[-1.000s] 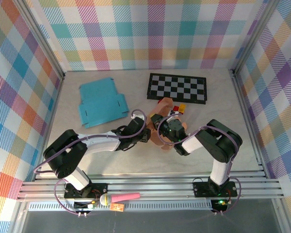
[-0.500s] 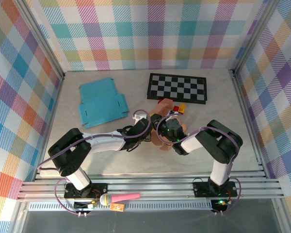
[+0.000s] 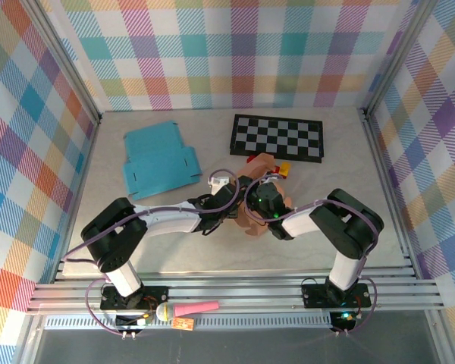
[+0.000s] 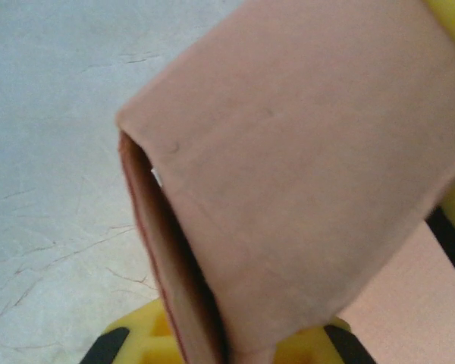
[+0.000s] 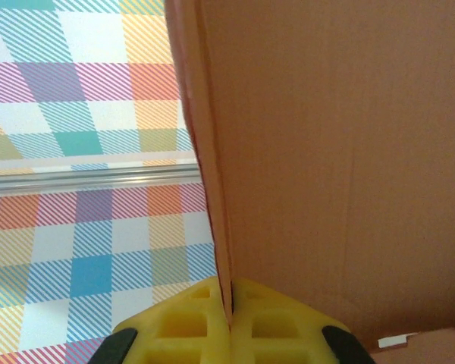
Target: Fold the paper box
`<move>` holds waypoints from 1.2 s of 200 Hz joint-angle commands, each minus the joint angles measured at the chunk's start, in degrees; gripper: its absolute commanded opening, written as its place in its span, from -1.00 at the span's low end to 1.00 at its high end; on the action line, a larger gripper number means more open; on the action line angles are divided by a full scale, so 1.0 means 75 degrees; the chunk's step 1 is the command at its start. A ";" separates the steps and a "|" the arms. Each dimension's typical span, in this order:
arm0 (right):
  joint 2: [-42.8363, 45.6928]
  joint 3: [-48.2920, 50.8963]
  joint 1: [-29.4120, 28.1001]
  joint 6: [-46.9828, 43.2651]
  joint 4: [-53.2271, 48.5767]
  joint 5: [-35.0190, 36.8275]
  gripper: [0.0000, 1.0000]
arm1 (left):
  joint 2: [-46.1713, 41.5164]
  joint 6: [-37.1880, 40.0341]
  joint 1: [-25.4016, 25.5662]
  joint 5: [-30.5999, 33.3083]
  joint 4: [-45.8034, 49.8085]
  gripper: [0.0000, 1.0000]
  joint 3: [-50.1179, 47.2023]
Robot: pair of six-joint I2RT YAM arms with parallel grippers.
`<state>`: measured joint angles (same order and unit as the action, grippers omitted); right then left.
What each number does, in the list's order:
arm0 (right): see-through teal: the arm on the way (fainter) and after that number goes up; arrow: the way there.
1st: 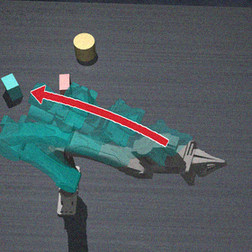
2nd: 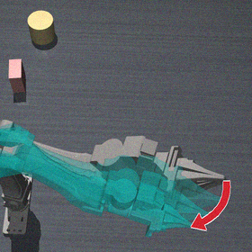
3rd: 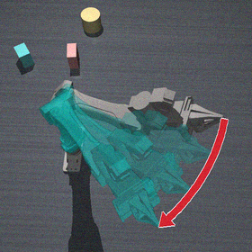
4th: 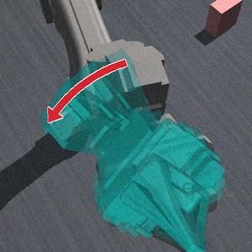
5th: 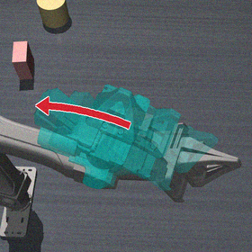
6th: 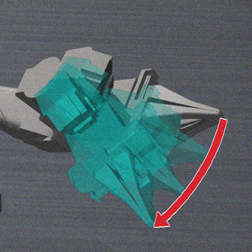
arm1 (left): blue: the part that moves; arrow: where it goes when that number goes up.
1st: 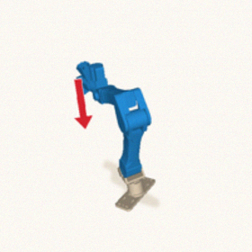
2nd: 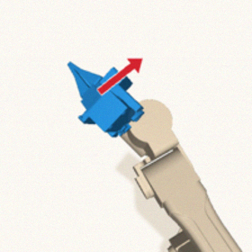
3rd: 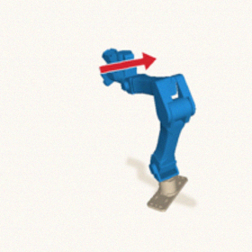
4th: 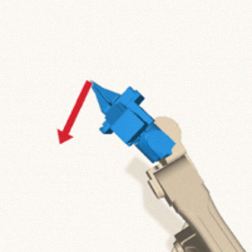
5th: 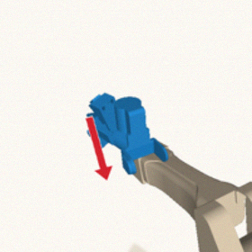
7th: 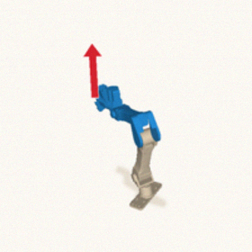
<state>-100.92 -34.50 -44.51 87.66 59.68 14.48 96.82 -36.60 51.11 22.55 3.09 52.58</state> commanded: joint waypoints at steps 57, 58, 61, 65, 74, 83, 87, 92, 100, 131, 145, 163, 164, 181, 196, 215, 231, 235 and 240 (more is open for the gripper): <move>0.1999 -0.0409 0.0133 0.0530 -0.3863 -0.0059 0.19 | -0.0317 0.0395 -0.0053 0.1014 0.0906 -1.00 0.0297; 0.2050 -0.0441 0.0151 0.0527 -0.4018 -0.0081 0.21 | -0.0332 0.0411 -0.0053 0.1026 0.0927 -1.00 0.0300; 0.2213 -0.0520 0.0195 0.0534 -0.4487 -0.0116 0.28 | -0.0369 0.0461 -0.0043 0.1035 0.0978 -1.00 0.0314; 0.2436 -0.0650 0.0229 0.0506 -0.5103 -0.0131 0.37 | -0.0427 0.0523 -0.0063 0.1054 0.1034 -1.00 0.0325; 0.2909 -0.0985 0.0347 0.0194 -0.6312 -0.0154 0.53 | -0.0571 0.0697 -0.0100 0.0983 0.1126 -1.00 0.0350; 0.3308 -0.1350 0.0464 -0.0305 -0.7330 -0.0117 0.65 | -0.0690 0.0874 -0.0166 0.0835 0.1267 -1.00 0.0419; 0.3503 -0.1537 0.0518 -0.0501 -0.7790 -0.0090 0.70 | -0.0744 0.0943 -0.0205 0.0763 0.1347 -1.00 0.0472; 0.3676 -0.1775 0.0599 -0.0728 -0.8280 -0.0091 0.75 | -0.0794 0.1026 -0.0263 0.0671 0.1485 -1.00 0.0553; 0.3947 -0.2121 0.0770 -0.1075 -0.9069 -0.0173 0.80 | -0.0866 0.1138 -0.0349 0.0501 0.1770 -1.00 0.0711; 0.4431 -0.2903 0.1642 -0.2023 -1.0520 -0.1004 0.81 | -0.1014 0.1625 -0.0724 -0.0288 0.2816 -1.00 0.1333; 0.4539 -0.3077 0.2025 -0.2551 -1.0728 -0.1372 0.76 | -0.0981 0.1820 -0.0918 -0.0625 0.3298 -1.00 0.1641; 0.4604 -0.3541 0.2296 -0.3482 -1.1224 -0.1466 0.74 | -0.0967 0.2034 -0.1182 -0.1074 0.3839 -1.00 0.1993; 0.4607 -0.3584 0.2311 -0.3530 -1.1255 -0.1476 0.74 | -0.0967 0.2051 -0.1198 -0.1103 0.3869 -1.00 0.2015; 0.4462 -0.4149 0.2593 -0.4379 -1.1664 -0.1861 0.72 | -0.0855 0.2219 -0.1508 -0.1765 0.4429 -1.00 0.2432; 0.4130 -0.4610 0.2871 -0.4940 -1.2022 -0.2434 0.67 | -0.0696 0.2325 -0.1734 -0.2185 0.4958 -1.00 0.2851; 0.3580 -0.5107 0.3357 -0.5591 -1.2491 -0.3341 0.61 | -0.0493 0.2427 -0.2039 -0.2875 0.5568 -1.00 0.3381; 0.3241 -0.5173 0.3835 -0.6013 -1.2503 -0.4279 0.48 | -0.0350 0.2526 -0.2328 -0.3552 0.5897 -1.00 0.3717; 0.3191 -0.5144 0.3966 -0.6093 -1.2443 -0.4542 0.46 | -0.0330 0.2555 -0.2393 -0.3762 0.5923 -1.00 0.3760; 0.3141 -0.5088 0.4096 -0.6193 -1.2339 -0.4839 0.43 | -0.0306 0.2559 -0.2483 -0.4013 0.5949 -1.00 0.3797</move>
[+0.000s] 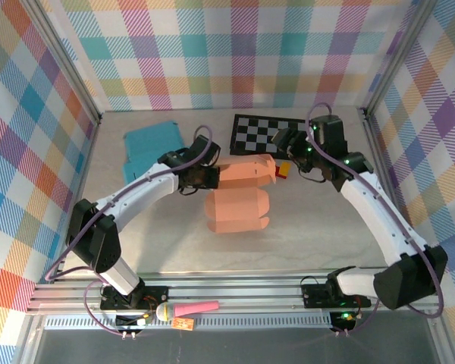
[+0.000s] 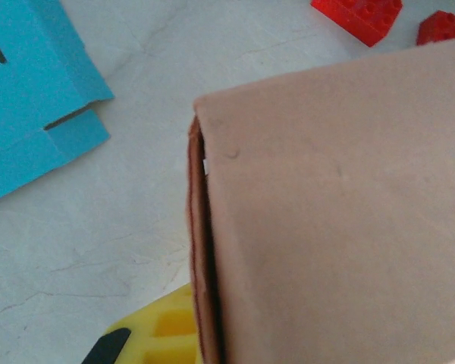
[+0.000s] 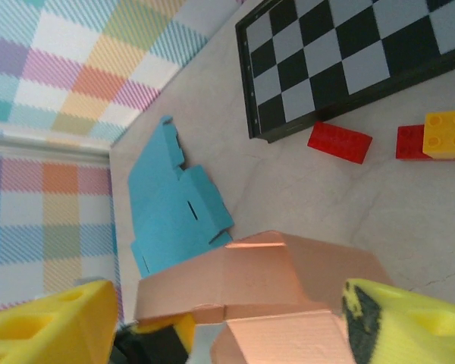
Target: Fold the paper box
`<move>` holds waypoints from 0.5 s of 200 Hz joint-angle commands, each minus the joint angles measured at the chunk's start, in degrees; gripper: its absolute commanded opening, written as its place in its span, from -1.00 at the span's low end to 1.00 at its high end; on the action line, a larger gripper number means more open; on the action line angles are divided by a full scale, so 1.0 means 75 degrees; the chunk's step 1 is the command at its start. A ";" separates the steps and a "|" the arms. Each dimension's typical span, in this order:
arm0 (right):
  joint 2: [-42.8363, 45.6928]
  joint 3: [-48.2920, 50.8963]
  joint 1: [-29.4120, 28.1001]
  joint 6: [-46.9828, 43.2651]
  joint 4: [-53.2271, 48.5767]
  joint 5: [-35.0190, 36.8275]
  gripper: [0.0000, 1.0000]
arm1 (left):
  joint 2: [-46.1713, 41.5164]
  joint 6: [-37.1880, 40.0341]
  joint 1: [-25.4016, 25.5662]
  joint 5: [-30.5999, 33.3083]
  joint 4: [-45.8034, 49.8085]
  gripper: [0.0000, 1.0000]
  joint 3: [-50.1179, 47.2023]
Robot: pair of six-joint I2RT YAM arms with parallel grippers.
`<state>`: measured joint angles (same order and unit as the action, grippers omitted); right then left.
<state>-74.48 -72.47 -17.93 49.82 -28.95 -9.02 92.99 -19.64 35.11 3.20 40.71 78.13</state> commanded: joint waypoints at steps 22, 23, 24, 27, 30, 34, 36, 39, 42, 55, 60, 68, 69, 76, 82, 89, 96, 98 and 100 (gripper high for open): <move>-0.0497 0.0123 0.1058 -0.1466 -0.0292 -0.2618 0.31 | 0.0343 0.0265 -0.0797 -0.2650 0.0971 -1.00 0.0532; -0.0504 0.0117 0.1080 -0.1482 -0.0296 -0.2648 0.31 | 0.0353 0.0258 -0.0818 -0.2699 0.0971 -1.00 0.0542; -0.0508 0.0120 0.1097 -0.1496 -0.0298 -0.2680 0.31 | 0.0358 0.0255 -0.0834 -0.2752 0.0971 -1.00 0.0541; -0.0530 0.0123 0.1153 -0.1535 -0.0303 -0.2768 0.30 | 0.0384 0.0252 -0.0892 -0.2899 0.0960 -1.00 0.0567; -0.0550 0.0122 0.1204 -0.1570 -0.0311 -0.2857 0.29 | 0.0405 0.0253 -0.0947 -0.3050 0.0950 -1.00 0.0578; -0.0583 0.0112 0.1275 -0.1628 -0.0323 -0.2989 0.28 | 0.0434 0.0251 -0.1007 -0.3229 0.0927 -1.00 0.0589; -0.0605 0.0106 0.1315 -0.1651 -0.0323 -0.3077 0.27 | 0.0439 0.0260 -0.1036 -0.3325 0.0916 -1.00 0.0593; -0.0634 0.0095 0.1380 -0.1689 -0.0315 -0.3207 0.26 | 0.0463 0.0254 -0.1080 -0.3465 0.0893 -1.00 0.0589; -0.0664 0.0096 0.1428 -0.1717 -0.0290 -0.3345 0.24 | 0.0485 0.0255 -0.1119 -0.3613 0.0845 -1.00 0.0587; -0.0816 0.0074 0.1567 -0.1800 -0.0196 -0.3890 0.17 | 0.0599 0.0231 -0.1272 -0.4177 0.0711 -1.00 0.0580; -0.0874 0.0075 0.1595 -0.1844 -0.0128 -0.4091 0.15 | 0.0644 0.0208 -0.1330 -0.4411 0.0643 -1.00 0.0556; -0.0969 0.0039 0.1610 -0.1913 -0.0058 -0.4348 0.13 | 0.0725 0.0137 -0.1413 -0.4754 0.0509 -1.00 0.0514; -0.0980 0.0040 0.1608 -0.1922 -0.0050 -0.4374 0.13 | 0.0731 0.0118 -0.1424 -0.4800 0.0488 -1.00 0.0510; -0.1061 0.0013 0.1624 -0.2014 0.0007 -0.4595 0.12 | 0.0798 0.0018 -0.1499 -0.5103 0.0338 -1.00 0.0437; -0.1138 -0.0025 0.1618 -0.2079 0.0084 -0.4793 0.12 | 0.0845 -0.0059 -0.1550 -0.5418 0.0196 -1.00 0.0381; -0.1214 -0.0056 0.1619 -0.2166 0.0120 -0.4963 0.11 | 0.0904 -0.0133 -0.1603 -0.5650 0.0082 -1.00 0.0340; -0.1296 -0.0114 0.1622 -0.2272 0.0110 -0.5089 0.10 | 0.0960 -0.0186 -0.1642 -0.5789 0.0047 -1.00 0.0341; -0.1305 -0.0135 0.1619 -0.2295 0.0110 -0.5123 0.10 | 0.0966 -0.0198 -0.1645 -0.5831 0.0037 -1.00 0.0335; -0.1331 -0.0155 0.1627 -0.2328 0.0092 -0.5157 0.10 | 0.0983 -0.0204 -0.1655 -0.5877 0.0019 -1.00 0.0339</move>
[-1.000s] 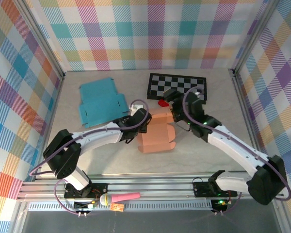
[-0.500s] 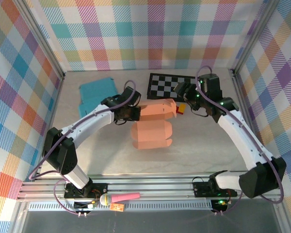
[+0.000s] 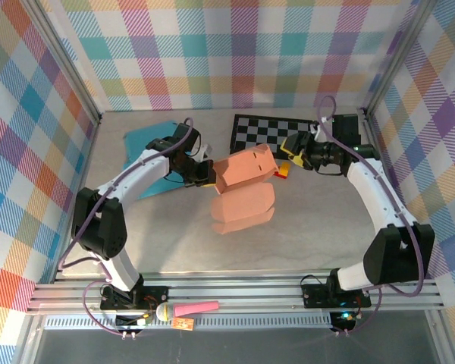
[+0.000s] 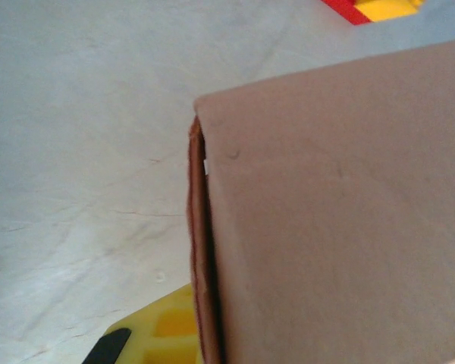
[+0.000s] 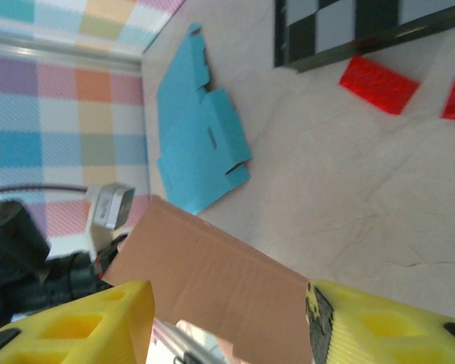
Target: Fold the paper box
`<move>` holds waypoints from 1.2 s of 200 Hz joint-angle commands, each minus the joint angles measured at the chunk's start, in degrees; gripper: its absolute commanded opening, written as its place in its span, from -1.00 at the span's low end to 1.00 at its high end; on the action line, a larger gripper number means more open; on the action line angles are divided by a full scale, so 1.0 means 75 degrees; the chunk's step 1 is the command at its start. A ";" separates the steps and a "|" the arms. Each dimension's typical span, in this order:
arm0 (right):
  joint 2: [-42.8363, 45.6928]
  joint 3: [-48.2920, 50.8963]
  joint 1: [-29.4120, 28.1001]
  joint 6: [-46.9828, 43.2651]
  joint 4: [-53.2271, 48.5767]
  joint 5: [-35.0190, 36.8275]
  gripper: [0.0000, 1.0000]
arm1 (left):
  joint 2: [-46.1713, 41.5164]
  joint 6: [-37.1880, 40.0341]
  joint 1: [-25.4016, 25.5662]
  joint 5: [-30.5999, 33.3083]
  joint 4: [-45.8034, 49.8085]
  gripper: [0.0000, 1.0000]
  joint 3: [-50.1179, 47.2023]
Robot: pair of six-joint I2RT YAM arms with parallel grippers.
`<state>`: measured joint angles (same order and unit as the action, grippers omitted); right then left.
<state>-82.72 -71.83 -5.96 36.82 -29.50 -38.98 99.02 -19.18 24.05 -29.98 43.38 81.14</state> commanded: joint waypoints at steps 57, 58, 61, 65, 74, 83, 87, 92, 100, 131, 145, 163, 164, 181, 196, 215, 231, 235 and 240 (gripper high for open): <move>-0.0635 -0.0827 0.0030 -0.1508 -0.0286 -0.1494 0.11 | 0.0467 -0.0179 -0.0254 -0.1907 -0.0080 -1.00 0.0231; -0.0639 -0.0840 0.0031 -0.1515 -0.0286 -0.1506 0.11 | 0.0470 -0.0176 -0.0260 -0.1908 -0.0072 -1.00 0.0237; -0.0647 -0.0856 0.0022 -0.1530 -0.0286 -0.1541 0.11 | 0.0483 -0.0174 -0.0255 -0.1915 -0.0066 -1.00 0.0247; -0.0669 -0.0867 0.0024 -0.1540 -0.0270 -0.1579 0.11 | 0.0493 -0.0158 -0.0257 -0.1916 -0.0048 -1.00 0.0263; -0.0701 -0.0894 0.0022 -0.1561 -0.0229 -0.1654 0.11 | 0.0507 -0.0158 -0.0260 -0.1924 -0.0041 -1.00 0.0277; -0.0756 -0.0941 0.0030 -0.1601 -0.0262 -0.1675 0.10 | 0.0519 -0.0153 -0.0266 -0.1920 -0.0035 -1.00 0.0288; -0.0777 -0.0948 0.0023 -0.1625 -0.0273 -0.1693 0.10 | 0.0514 -0.0147 -0.0266 -0.1903 -0.0030 -1.00 0.0297; -0.0794 -0.0948 0.0022 -0.1646 -0.0254 -0.1743 0.09 | 0.0530 -0.0145 -0.0265 -0.1900 -0.0029 -1.00 0.0309; -0.0834 -0.0959 0.0021 -0.1689 -0.0265 -0.1777 0.09 | 0.0549 -0.0129 -0.0266 -0.1904 -0.0002 -1.00 0.0332; -0.0899 -0.1075 0.0022 -0.2145 -0.0620 -0.1738 0.08 | 0.0590 -0.0040 -0.0266 -0.1954 0.0088 -1.00 0.0427; -0.0912 -0.1043 0.0021 -0.2083 -0.0499 -0.1940 0.07 | 0.0607 -0.0031 -0.0266 -0.1964 0.0111 -1.00 0.0442; -0.0892 -0.0943 0.0021 -0.1957 -0.0315 -0.2157 0.05 | 0.0659 -0.0034 -0.0266 -0.2003 0.0100 -1.00 0.0454; -0.0896 -0.0939 0.0027 -0.1950 -0.0300 -0.2165 0.05 | 0.0666 -0.0033 -0.0266 -0.2003 0.0106 -1.00 0.0454; -0.0799 -0.0807 0.0009 -0.1713 0.0017 -0.2324 0.05 | 0.0729 -0.0056 -0.0266 -0.2037 0.0088 -1.00 0.0495; -0.0728 -0.0711 -0.0052 -0.1527 0.0275 -0.2424 0.05 | 0.0771 -0.0079 -0.0266 -0.2048 0.0076 -1.00 0.0526; -0.0754 -0.0749 -0.0155 -0.1516 0.0221 -0.2408 0.05 | 0.0815 -0.0103 -0.0266 -0.2060 0.0054 -1.00 0.0586; -0.0783 -0.0764 -0.0234 -0.1534 0.0171 -0.2384 0.05 | 0.0856 -0.0103 -0.0266 -0.2066 0.0053 -1.00 0.0624; -0.0783 -0.0754 -0.0258 -0.1545 0.0159 -0.2376 0.05 | 0.0853 -0.0105 -0.0266 -0.2063 0.0052 -1.00 0.0629; -0.0773 -0.0745 -0.0267 -0.1564 0.0149 -0.2344 0.05 | 0.0869 -0.0105 -0.0266 -0.2069 0.0053 -1.00 0.0634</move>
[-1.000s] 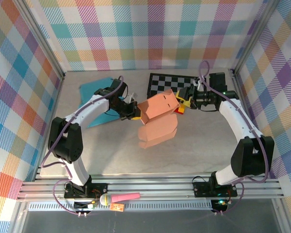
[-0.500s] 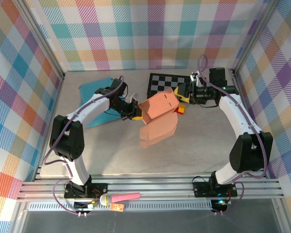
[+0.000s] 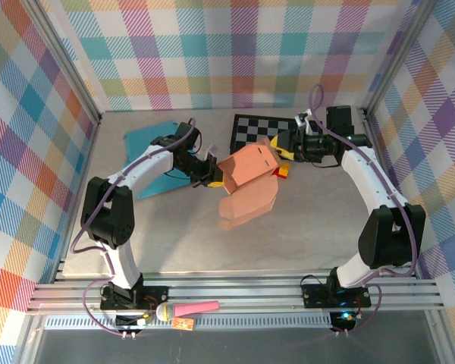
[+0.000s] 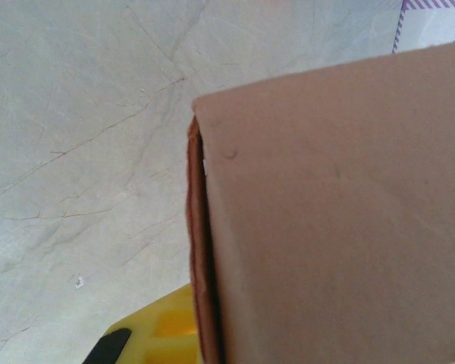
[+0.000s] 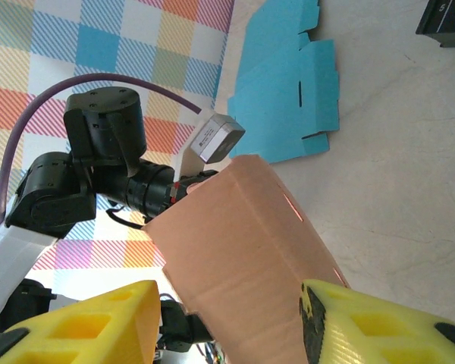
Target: Fold the paper box
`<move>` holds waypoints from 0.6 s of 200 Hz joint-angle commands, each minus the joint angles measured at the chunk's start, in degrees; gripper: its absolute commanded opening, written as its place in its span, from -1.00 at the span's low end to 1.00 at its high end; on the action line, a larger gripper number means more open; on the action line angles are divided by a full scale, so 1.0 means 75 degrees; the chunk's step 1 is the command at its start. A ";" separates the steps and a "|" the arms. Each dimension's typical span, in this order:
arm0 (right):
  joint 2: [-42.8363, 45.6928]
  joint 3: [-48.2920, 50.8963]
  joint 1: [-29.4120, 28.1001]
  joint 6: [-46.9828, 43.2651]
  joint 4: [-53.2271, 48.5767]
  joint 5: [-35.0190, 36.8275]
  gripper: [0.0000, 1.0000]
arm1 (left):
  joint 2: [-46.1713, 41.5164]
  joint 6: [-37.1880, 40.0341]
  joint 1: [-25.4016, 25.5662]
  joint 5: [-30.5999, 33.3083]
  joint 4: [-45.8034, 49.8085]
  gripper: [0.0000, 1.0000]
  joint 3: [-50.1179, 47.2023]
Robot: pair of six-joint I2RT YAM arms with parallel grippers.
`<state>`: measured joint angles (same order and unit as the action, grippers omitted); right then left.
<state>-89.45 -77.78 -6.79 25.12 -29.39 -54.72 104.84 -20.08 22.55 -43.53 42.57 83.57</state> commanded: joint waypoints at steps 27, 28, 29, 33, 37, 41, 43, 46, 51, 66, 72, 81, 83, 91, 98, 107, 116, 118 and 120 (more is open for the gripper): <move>0.0129 0.0131 -0.0172 0.0030 0.0172 -0.0314 0.05 | 0.0084 0.0015 -0.0064 -0.0302 0.0136 -1.00 0.0314; 0.0127 0.0130 -0.0172 0.0022 0.0170 -0.0312 0.05 | 0.0084 0.0016 -0.0064 -0.0302 0.0136 -1.00 0.0316; 0.0127 0.0129 -0.0173 0.0017 0.0163 -0.0311 0.04 | 0.0084 0.0010 -0.0065 -0.0302 0.0137 -1.00 0.0317; 0.0121 0.0116 -0.0170 -0.0021 0.0130 -0.0309 0.05 | 0.0084 0.0015 -0.0065 -0.0302 0.0126 -1.00 0.0311; 0.0126 0.0101 -0.0170 -0.0058 0.0069 -0.0299 0.05 | 0.0081 0.0006 -0.0065 -0.0313 0.0125 -1.00 0.0318; 0.0126 0.0085 -0.0171 -0.0105 0.0000 -0.0259 0.04 | 0.0084 0.0017 -0.0065 -0.0313 0.0125 -1.00 0.0312; 0.0132 0.0068 -0.0167 -0.0130 -0.0020 -0.0244 0.05 | 0.0078 0.0017 -0.0065 -0.0313 0.0134 -1.00 0.0317; 0.0146 0.0061 -0.0162 -0.0154 -0.0049 -0.0208 0.05 | 0.0084 0.0017 -0.0065 -0.0313 0.0137 -1.00 0.0318; 0.0166 0.0055 -0.0131 -0.0198 -0.0073 -0.0135 0.04 | 0.0084 0.0027 -0.0065 -0.0313 0.0146 -1.00 0.0317; 0.0302 0.0095 0.0024 -0.0179 -0.0102 0.0115 0.07 | 0.0062 0.0051 -0.0065 -0.0313 0.0166 -1.00 0.0316; 0.0378 0.0145 0.0096 -0.0111 -0.0024 0.0153 0.07 | 0.0049 0.0044 -0.0065 -0.0313 0.0172 -1.00 0.0307; 0.0517 0.0238 0.0202 -0.0012 0.0066 0.0265 0.07 | 0.0027 0.0031 -0.0072 -0.0292 0.0166 -1.00 0.0280; 0.0552 0.0267 0.0228 0.0007 0.0087 0.0303 0.07 | 0.0026 0.0029 -0.0066 -0.0290 0.0171 -1.00 0.0282; 0.0684 0.0356 0.0302 0.0102 0.0143 0.0441 0.09 | 0.0003 0.0015 -0.0076 -0.0274 0.0150 -1.00 0.0245; 0.0827 0.0433 0.0353 0.0174 0.0127 0.0661 0.14 | -0.0010 -0.0007 -0.0076 -0.0262 0.0137 -1.00 0.0224; 0.1029 0.0551 0.0398 0.0271 0.0012 0.1038 0.20 | -0.0030 -0.0030 -0.0088 -0.0251 0.0115 -1.00 0.0203; 0.1233 0.0724 0.0485 0.0453 -0.0081 0.1405 0.29 | -0.0040 -0.0041 -0.0090 -0.0246 0.0108 -1.00 0.0193; 0.1285 0.0772 0.0498 0.0510 -0.0087 0.1467 0.31 | -0.0043 -0.0042 -0.0088 -0.0253 0.0109 -1.00 0.0190; 0.1332 0.0819 0.0510 0.0580 -0.0089 0.1523 0.34 | -0.0044 -0.0042 -0.0088 -0.0248 0.0107 -1.00 0.0181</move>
<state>-84.40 -74.08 -4.29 26.65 -29.32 -49.52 104.95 -20.10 22.28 -43.70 43.35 83.96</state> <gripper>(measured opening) 0.623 0.055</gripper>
